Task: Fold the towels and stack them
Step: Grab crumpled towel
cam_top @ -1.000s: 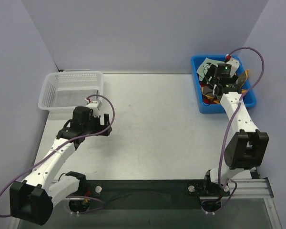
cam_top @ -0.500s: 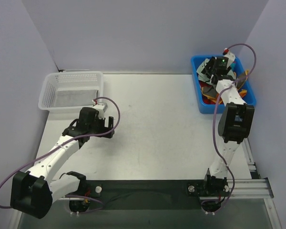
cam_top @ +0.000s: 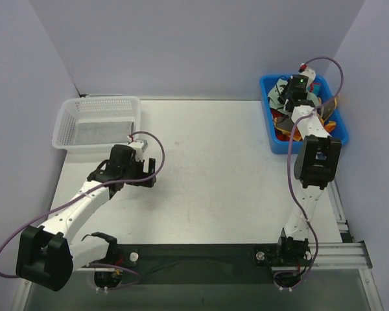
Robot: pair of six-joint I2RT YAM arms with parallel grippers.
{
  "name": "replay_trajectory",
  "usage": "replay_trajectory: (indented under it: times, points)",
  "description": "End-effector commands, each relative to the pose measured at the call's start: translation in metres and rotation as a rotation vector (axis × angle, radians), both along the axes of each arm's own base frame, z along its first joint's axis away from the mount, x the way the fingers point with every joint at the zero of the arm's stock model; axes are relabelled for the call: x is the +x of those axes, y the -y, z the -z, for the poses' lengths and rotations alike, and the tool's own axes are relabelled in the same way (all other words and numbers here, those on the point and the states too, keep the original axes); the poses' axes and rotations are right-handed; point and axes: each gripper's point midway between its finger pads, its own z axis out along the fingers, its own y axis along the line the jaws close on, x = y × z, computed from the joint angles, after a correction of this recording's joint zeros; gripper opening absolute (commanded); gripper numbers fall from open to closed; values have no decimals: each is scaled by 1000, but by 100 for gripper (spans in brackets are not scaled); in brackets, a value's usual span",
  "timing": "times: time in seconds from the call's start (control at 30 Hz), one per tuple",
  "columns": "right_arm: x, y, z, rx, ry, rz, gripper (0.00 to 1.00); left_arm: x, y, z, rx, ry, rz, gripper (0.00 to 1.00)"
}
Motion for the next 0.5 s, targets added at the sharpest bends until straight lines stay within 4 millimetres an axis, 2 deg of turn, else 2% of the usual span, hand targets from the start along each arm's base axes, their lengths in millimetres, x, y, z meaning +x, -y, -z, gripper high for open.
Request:
replay_trajectory:
  times: [0.0,0.07,0.13,0.17,0.2,0.23,0.3,0.33,0.37,0.43,0.47]
  points:
    - [-1,-3,-97,-75,185,-30,0,20,7,-33,-34,113,12,98]
    - [-5,-13,-130,-125,241,-56,0,18,7,-37,-39,126,11,97]
    - [-16,-31,-185,-168,333,-84,0,18,6,-42,-45,143,7,97]
    - [-21,-37,-204,-211,358,-101,0,17,5,-43,-47,147,3,97]
    - [-30,-39,-233,-235,408,-101,0,17,5,-44,-48,152,0,97]
    - [-35,-62,-251,-249,446,-133,0,16,4,-47,-50,164,-4,97]
    - [-51,-76,-299,-293,537,-155,0,15,2,-50,-51,175,-12,98]
    - [-56,-86,-315,-305,573,-174,0,14,2,-53,-56,184,-15,97]
    - [-66,-102,-343,-308,635,-198,0,13,1,-54,-57,190,-16,97]
    - [-82,-120,-377,-314,712,-227,0,12,-1,-57,-57,205,-26,97]
    - [-94,-143,-399,-298,770,-278,0,12,-2,-58,-59,210,-32,97]
